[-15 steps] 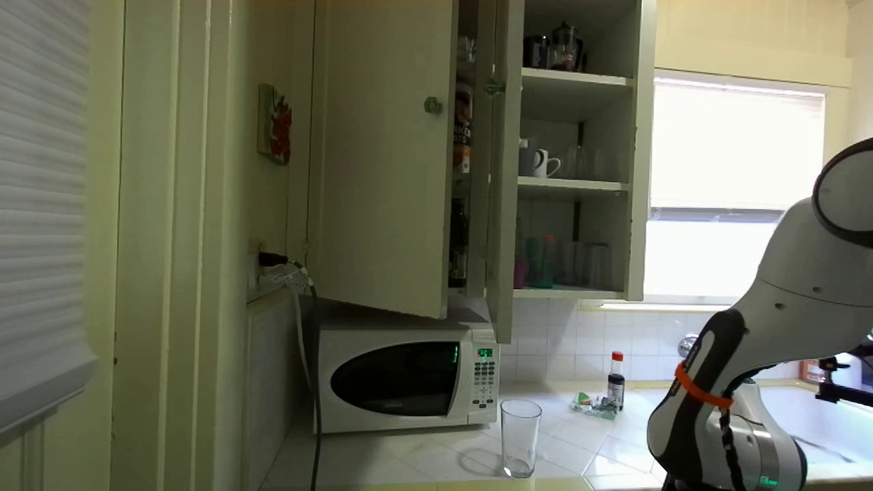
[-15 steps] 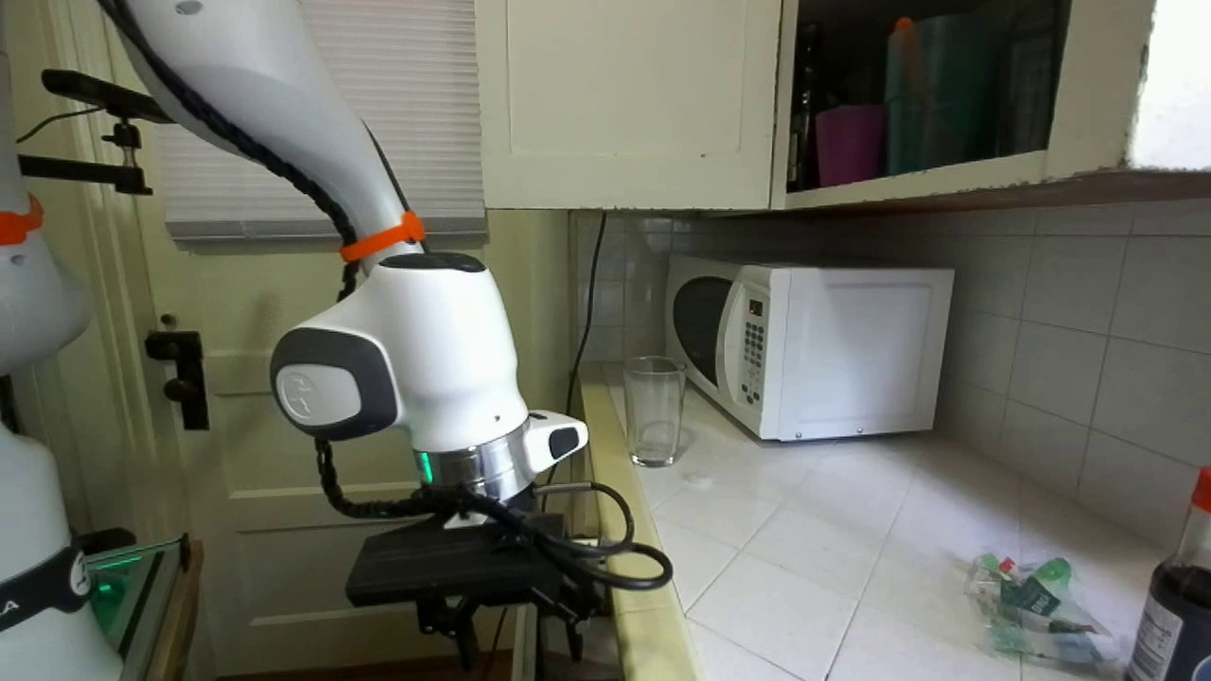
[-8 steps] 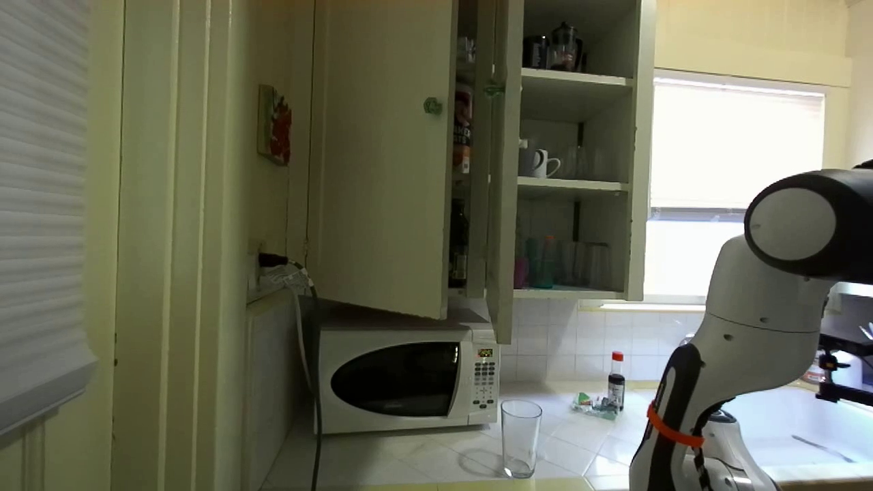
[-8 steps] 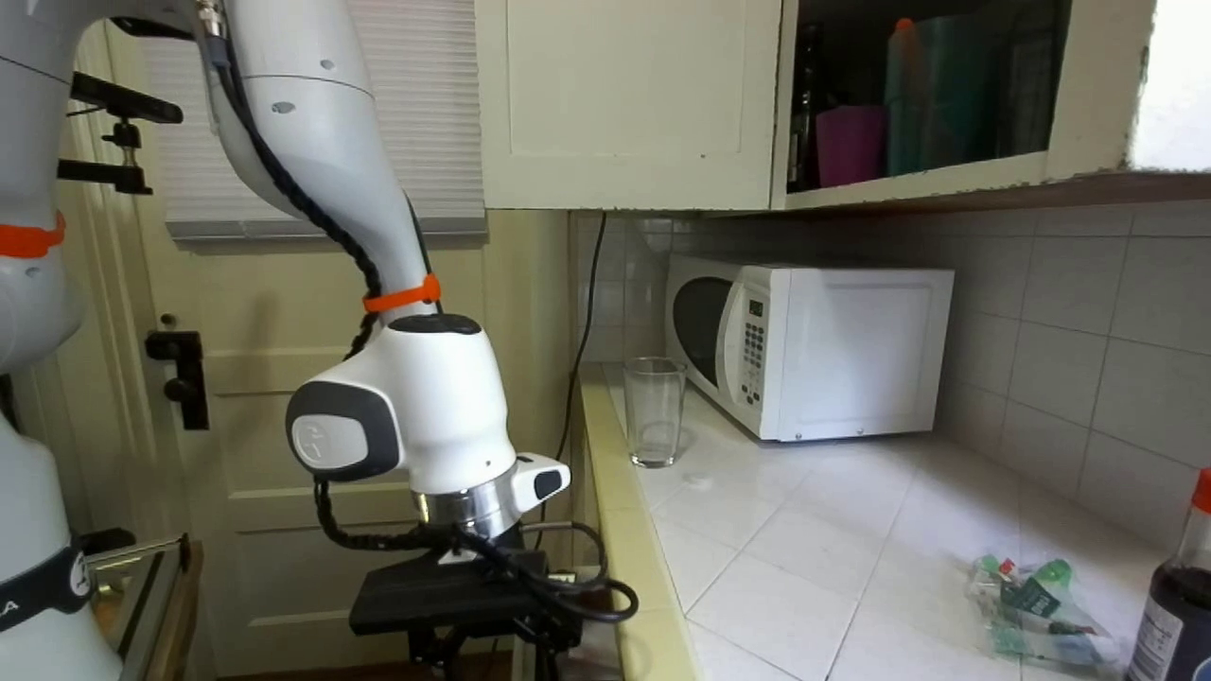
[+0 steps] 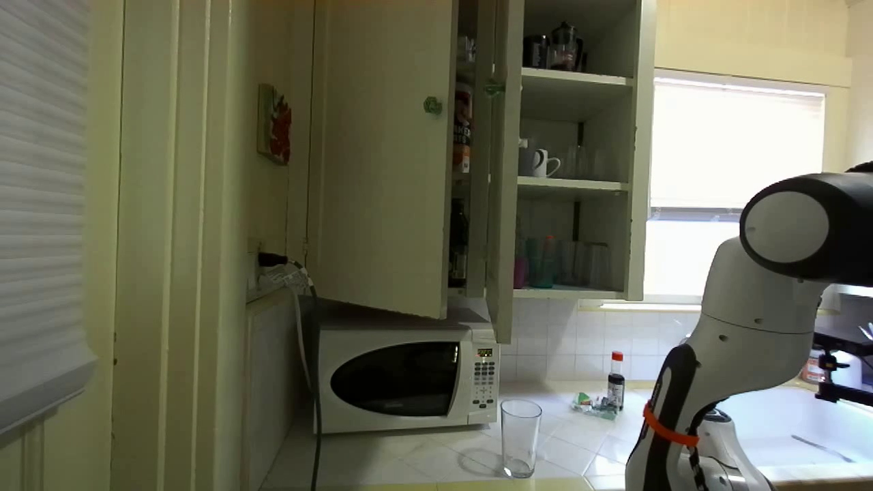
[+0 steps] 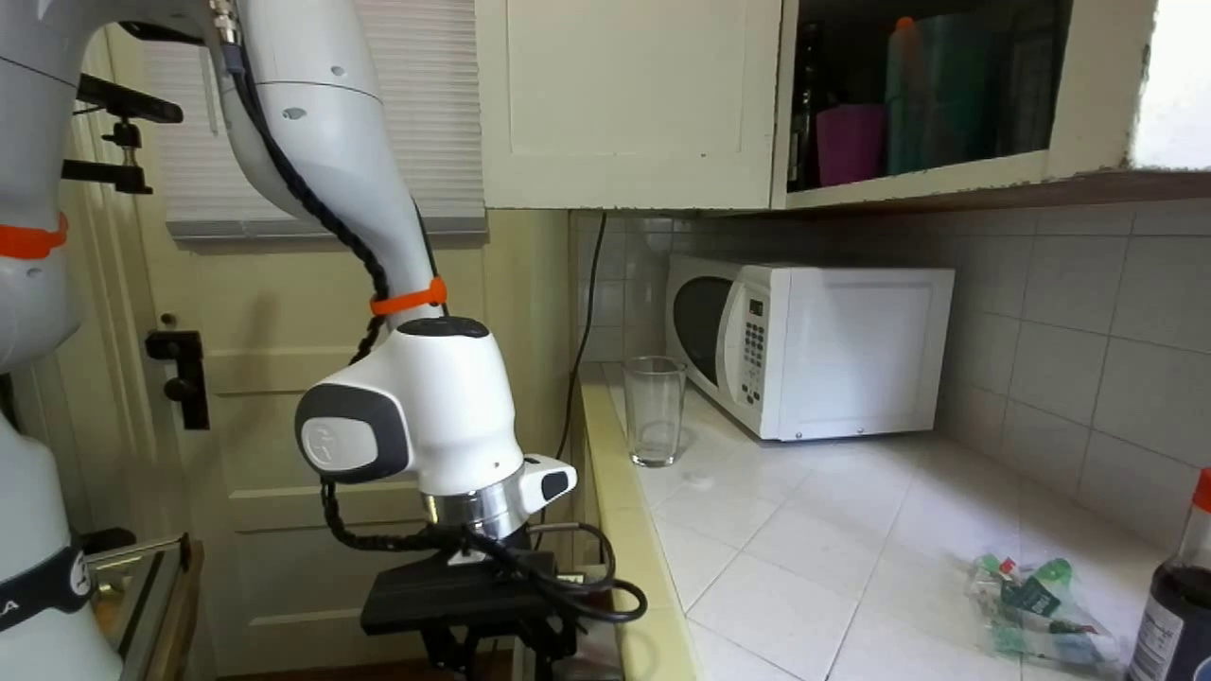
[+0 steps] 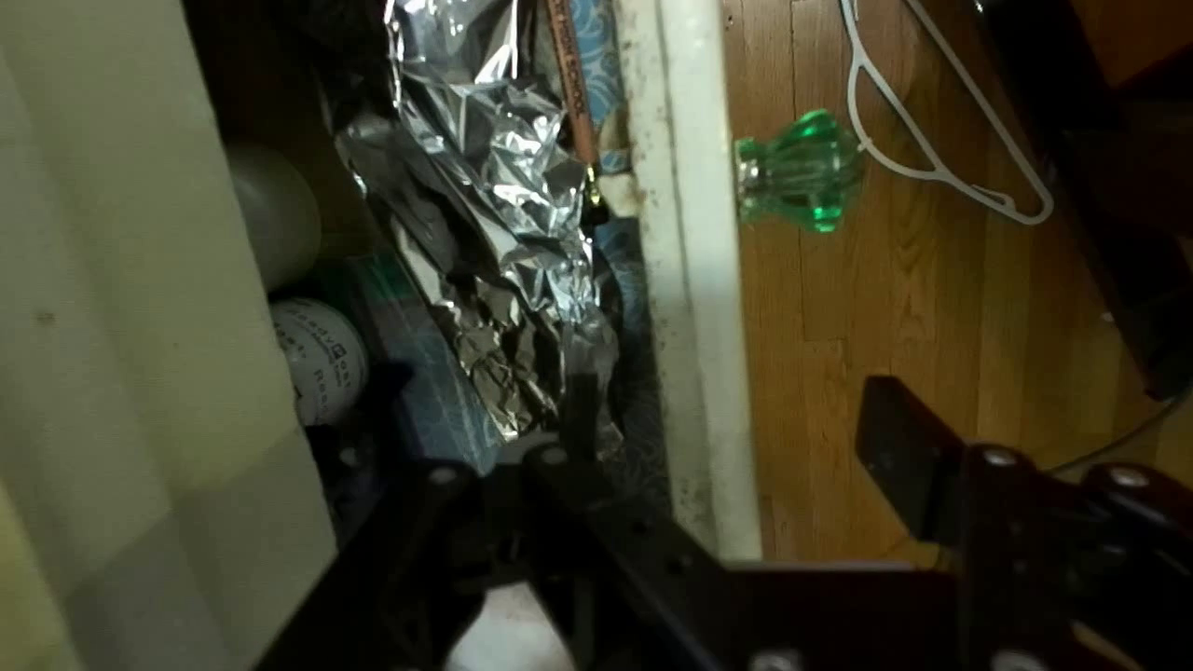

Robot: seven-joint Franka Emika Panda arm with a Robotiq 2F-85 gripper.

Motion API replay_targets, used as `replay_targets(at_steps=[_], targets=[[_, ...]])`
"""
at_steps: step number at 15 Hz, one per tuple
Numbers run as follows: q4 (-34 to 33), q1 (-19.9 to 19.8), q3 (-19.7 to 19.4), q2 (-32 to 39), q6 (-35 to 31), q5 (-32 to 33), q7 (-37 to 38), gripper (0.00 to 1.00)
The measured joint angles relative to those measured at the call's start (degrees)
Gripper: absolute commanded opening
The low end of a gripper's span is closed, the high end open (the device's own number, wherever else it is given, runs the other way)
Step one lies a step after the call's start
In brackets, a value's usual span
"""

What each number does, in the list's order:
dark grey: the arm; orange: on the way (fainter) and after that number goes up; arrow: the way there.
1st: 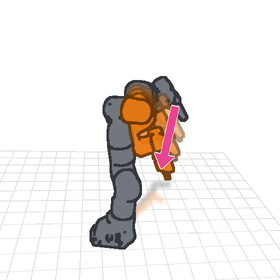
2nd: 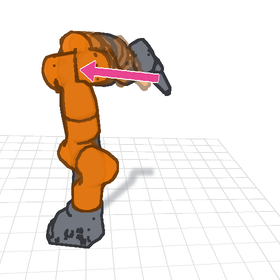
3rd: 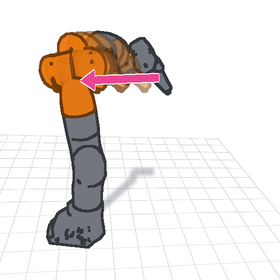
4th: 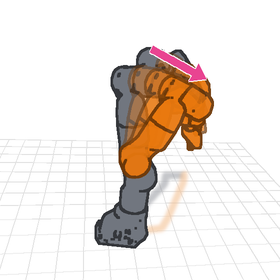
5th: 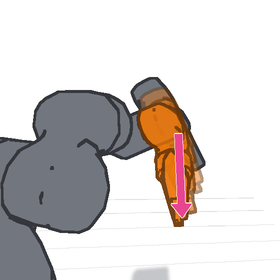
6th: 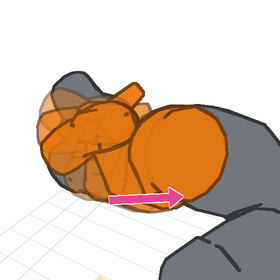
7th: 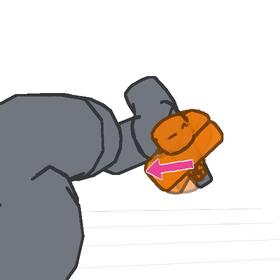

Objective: Close the cabinet door on the left then open the topmost drawer.

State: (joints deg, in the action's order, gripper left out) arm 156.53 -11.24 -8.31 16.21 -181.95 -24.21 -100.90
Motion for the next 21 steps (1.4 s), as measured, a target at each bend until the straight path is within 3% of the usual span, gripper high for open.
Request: replay_targets(at_steps=[5, 15, 21], targets=[[-1.61, -0.86, 2.32, 1.42, 0.24, 0.00, 0.08, 0.05], [-2.01, -1.67, 2.19, 1.22, 2.41, 2.67, -5.50, 0.07], [-0.33, 1.88, -1.47, 0.46, 2.41, 7.31, -5.17, 0.07]])
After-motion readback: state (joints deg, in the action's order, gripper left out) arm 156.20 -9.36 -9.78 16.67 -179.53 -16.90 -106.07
